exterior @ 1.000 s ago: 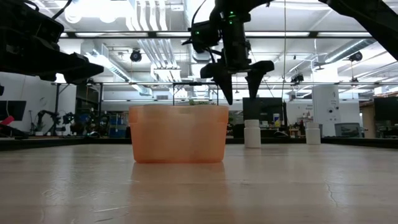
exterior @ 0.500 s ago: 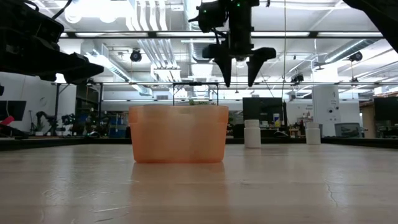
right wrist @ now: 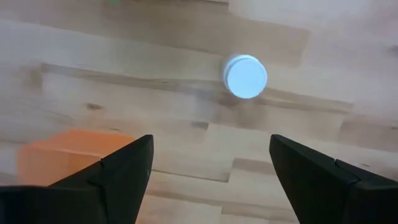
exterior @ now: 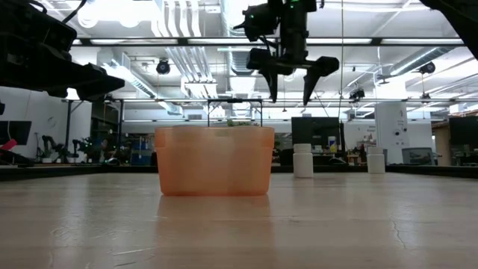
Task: Pick and place pill bottles into a basket
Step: Put the bottom white pill bottle into the orange bin
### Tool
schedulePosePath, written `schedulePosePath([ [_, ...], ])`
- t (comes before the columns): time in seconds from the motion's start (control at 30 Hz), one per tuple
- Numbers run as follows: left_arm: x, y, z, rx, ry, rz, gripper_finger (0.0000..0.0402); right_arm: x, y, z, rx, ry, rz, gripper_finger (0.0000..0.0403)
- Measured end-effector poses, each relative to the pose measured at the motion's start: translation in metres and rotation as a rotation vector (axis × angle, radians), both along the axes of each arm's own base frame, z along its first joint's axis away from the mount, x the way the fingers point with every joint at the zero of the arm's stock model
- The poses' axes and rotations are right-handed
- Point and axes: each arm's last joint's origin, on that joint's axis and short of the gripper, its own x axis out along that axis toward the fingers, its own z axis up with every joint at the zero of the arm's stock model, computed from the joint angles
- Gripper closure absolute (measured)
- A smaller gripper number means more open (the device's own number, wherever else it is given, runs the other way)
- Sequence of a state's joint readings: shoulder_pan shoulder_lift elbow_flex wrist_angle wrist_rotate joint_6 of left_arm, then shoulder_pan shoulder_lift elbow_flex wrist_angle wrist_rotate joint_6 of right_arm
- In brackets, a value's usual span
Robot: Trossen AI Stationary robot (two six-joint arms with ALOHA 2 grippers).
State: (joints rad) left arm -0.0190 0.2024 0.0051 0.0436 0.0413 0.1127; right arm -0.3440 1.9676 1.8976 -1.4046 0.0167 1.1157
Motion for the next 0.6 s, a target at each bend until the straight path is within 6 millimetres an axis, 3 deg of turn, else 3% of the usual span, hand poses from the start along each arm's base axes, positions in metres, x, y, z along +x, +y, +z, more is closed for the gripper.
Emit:
schedulePosePath([
  [0.23,0.0,0.0,0.0,0.0,0.0,0.0,0.0157,-0.018,-0.023,-0.016,0.042,-0.2,-0.016,0.0101],
  [0.4,0.0,0.0,0.0,0.0,0.0,0.0,0.0157,-0.033,-0.022,-0.028,0.057,-0.15,-0.025,0.0098],
  [0.6,0.0,0.0,0.0,0.0,0.0,0.0,0.0157,-0.034,-0.022,-0.032,0.022,-0.126,0.063,0.0092],
])
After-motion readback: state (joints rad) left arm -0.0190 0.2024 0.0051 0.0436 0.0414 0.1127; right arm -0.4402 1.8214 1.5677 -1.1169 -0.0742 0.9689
